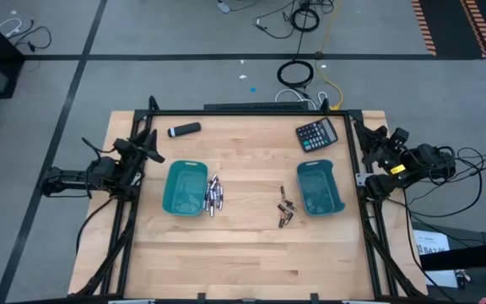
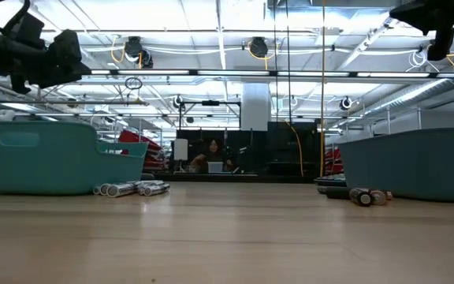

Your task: Sort batteries

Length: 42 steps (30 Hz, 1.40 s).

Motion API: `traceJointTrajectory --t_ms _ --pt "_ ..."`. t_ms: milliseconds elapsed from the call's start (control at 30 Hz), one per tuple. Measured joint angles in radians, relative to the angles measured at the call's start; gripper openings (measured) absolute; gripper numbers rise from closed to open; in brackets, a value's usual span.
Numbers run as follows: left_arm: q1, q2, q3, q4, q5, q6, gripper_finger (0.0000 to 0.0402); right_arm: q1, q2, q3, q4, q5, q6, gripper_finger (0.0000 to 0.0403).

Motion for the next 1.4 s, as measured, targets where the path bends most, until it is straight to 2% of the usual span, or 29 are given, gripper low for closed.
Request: traceJointTrajectory --t_ms 100,300,467,567,667,800,900,1067,1233,1300,1400 --pt "0.0 0.0 0.0 0.004 0.002 -0.001 0.0162 0.0 0.0 0.0 -0.01 -0.052 0.0 0.0" --pt "0.002 0.0 0.0 0.014 0.007 0.006 0.0162 0.0 0.0 0.0 -0.024 -0.049 -0.003 0.0" --pt "0.006 0.022 0.034 -0.016 0.191 0.029 0.0162 0.001 0.0 0.001 -0.053 -0.052 0.069 0.0" --pt "0.006 0.087 0.106 -0.122 0.196 -0.001 0.0162 0.001 0.0 0.001 -0.075 -0.057 0.104 0.0" --pt "0.006 0.201 0.204 -0.266 0.206 -0.09 0.0162 0.0 0.0 0.002 -0.05 -0.069 0.025 0.0" --pt "0.006 0.446 0.334 -0.428 0.249 -0.221 0.0162 0.001 0.001 0.014 -0.017 -0.231 -0.082 0.0" --pt "0.006 0.662 0.437 -0.468 0.31 -0.266 0.0162 0.001 0.03 0.014 -0.011 -0.317 -0.11 0.0" --pt "-0.018 0.974 0.637 -0.532 0.395 -0.273 0.0162 -0.001 0.193 0.014 0.057 -0.199 -0.106 0.0023" --pt "-0.11 1.141 0.85 -0.681 0.4 -0.298 0.0162 0.0 0.457 0.091 0.008 -0.152 -0.054 0.0054" --pt "-0.154 1.171 0.941 -0.817 0.4 -0.375 0.0162 0.0 0.554 0.157 -0.089 -0.111 -0.023 0.0063" --pt "-0.211 1.215 1.062 -1.066 0.427 -0.592 0.0162 0.0 0.676 0.259 -0.268 -0.09 0.033 0.0072"
